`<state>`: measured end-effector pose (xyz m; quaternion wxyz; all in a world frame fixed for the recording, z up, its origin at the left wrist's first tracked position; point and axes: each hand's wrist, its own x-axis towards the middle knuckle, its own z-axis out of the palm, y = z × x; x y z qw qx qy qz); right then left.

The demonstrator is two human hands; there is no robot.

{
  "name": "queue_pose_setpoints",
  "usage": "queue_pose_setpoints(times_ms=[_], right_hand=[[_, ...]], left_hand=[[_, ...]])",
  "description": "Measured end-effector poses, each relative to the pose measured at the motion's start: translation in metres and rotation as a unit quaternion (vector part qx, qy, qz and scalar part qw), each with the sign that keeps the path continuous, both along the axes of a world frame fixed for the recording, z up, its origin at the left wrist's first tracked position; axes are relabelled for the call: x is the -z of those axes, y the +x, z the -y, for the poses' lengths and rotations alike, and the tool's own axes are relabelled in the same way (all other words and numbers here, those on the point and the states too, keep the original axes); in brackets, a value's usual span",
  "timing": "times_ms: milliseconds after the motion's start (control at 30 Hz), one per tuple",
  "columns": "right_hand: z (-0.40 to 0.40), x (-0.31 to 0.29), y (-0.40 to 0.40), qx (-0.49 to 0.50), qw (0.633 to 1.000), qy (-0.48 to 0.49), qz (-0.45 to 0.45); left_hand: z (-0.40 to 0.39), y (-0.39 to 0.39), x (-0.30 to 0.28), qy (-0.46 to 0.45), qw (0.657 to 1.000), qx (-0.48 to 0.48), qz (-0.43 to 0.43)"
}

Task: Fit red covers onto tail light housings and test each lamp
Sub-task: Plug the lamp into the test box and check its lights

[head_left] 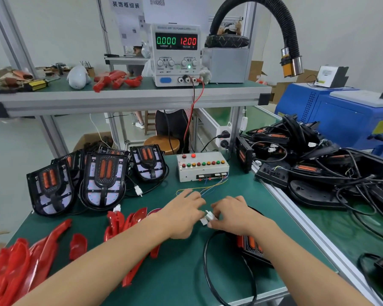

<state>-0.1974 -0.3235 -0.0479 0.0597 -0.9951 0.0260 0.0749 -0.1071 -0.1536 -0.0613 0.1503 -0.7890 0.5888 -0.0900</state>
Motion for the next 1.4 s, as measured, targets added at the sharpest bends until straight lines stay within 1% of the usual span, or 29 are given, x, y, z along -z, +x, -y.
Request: queue_pose_setpoints(times_ms=[33,67,100,167,233,267,333,367,400,467,500,533,567,600,633,700,767,833,900,933,1000,1100,1167,1200,1300,1400], right_hand=[[0.001,-0.001,-0.002,0.003,1.0,0.006,-0.003],[0.001,-0.002,-0.003,0.004,1.0,0.01,-0.004],[0.002,-0.003,-0.006,0.003,1.0,0.014,-0.004],[0.004,-0.009,-0.011,0.001,0.999,0.041,0.007],[0.012,-0.012,-0.024,0.037,0.991,0.107,0.075],[0.019,-0.012,-0.033,0.084,0.977,0.147,0.133],[0.036,-0.008,-0.062,0.22,0.93,0.181,0.233],[0.043,-0.003,-0.079,0.286,0.909,0.179,0.243],[0.05,0.005,-0.095,0.337,0.899,0.168,0.223],[0.053,0.023,-0.119,0.385,0.901,0.156,0.122],[0.05,0.029,-0.125,0.393,0.898,0.182,0.083],[0.045,0.033,-0.128,0.397,0.885,0.234,0.068],[0.041,0.037,-0.129,0.4,0.869,0.284,0.067],[0.038,0.04,-0.128,0.4,0.858,0.312,0.076],[0.037,0.04,-0.127,0.397,0.855,0.323,0.083],[0.038,0.041,-0.122,0.403,0.839,0.356,0.088],[0.039,0.039,-0.12,0.419,0.802,0.42,0.07],[0.038,0.038,-0.121,0.43,0.756,0.49,0.055],[0.03,0.04,-0.126,0.428,0.731,0.528,0.064],[0.025,0.042,-0.128,0.424,0.729,0.532,0.078],[0.013,0.046,-0.134,0.405,0.743,0.518,0.119],[-0.004,0.046,-0.137,0.392,0.761,0.475,0.203],[-0.01,0.045,-0.138,0.385,0.774,0.445,0.232],[-0.011,0.044,-0.138,0.373,0.77,0.462,0.233],[-0.011,0.042,-0.141,0.338,0.733,0.549,0.217],[-0.005,0.037,-0.147,0.331,0.711,0.577,0.228]], left_hand=[[0.0,-0.008,0.003,-0.051,0.997,-0.029,-0.04],[0.0,-0.016,0.007,-0.107,0.988,-0.066,-0.09],[0.0,-0.024,0.01,-0.153,0.973,-0.102,-0.136],[0.002,-0.039,0.019,-0.21,0.941,-0.17,-0.205],[0.004,-0.052,0.027,-0.252,0.892,-0.236,-0.292],[0.004,-0.056,0.03,-0.269,0.861,-0.264,-0.342],[0.005,-0.06,0.035,-0.289,0.791,-0.302,-0.446],[0.005,-0.061,0.036,-0.292,0.755,-0.309,-0.499],[0.005,-0.063,0.038,-0.295,0.722,-0.31,-0.544],[0.007,-0.065,0.041,-0.311,0.668,-0.307,-0.603],[0.009,-0.067,0.041,-0.323,0.64,-0.31,-0.624],[0.012,-0.069,0.04,-0.336,0.611,-0.317,-0.643],[0.016,-0.071,0.039,-0.348,0.581,-0.327,-0.66],[0.021,-0.073,0.039,-0.358,0.558,-0.334,-0.671],[0.026,-0.074,0.037,-0.365,0.544,-0.339,-0.675],[0.035,-0.076,0.035,-0.371,0.526,-0.347,-0.682],[0.041,-0.077,0.034,-0.381,0.498,-0.357,-0.692],[0.044,-0.078,0.036,-0.396,0.483,-0.368,-0.689],[0.046,-0.08,0.039,-0.426,0.469,-0.368,-0.68],[0.046,-0.079,0.04,-0.444,0.461,-0.366,-0.675],[0.047,-0.08,0.042,-0.471,0.439,-0.363,-0.674],[0.048,-0.085,0.039,-0.477,0.377,-0.345,-0.715],[0.05,-0.088,0.039,-0.478,0.336,-0.333,-0.74],[0.051,-0.089,0.04,-0.482,0.316,-0.332,-0.747],[0.059,-0.091,0.04,-0.482,0.274,-0.33,-0.764],[0.071,-0.099,0.029,-0.489,0.212,-0.326,-0.781]])
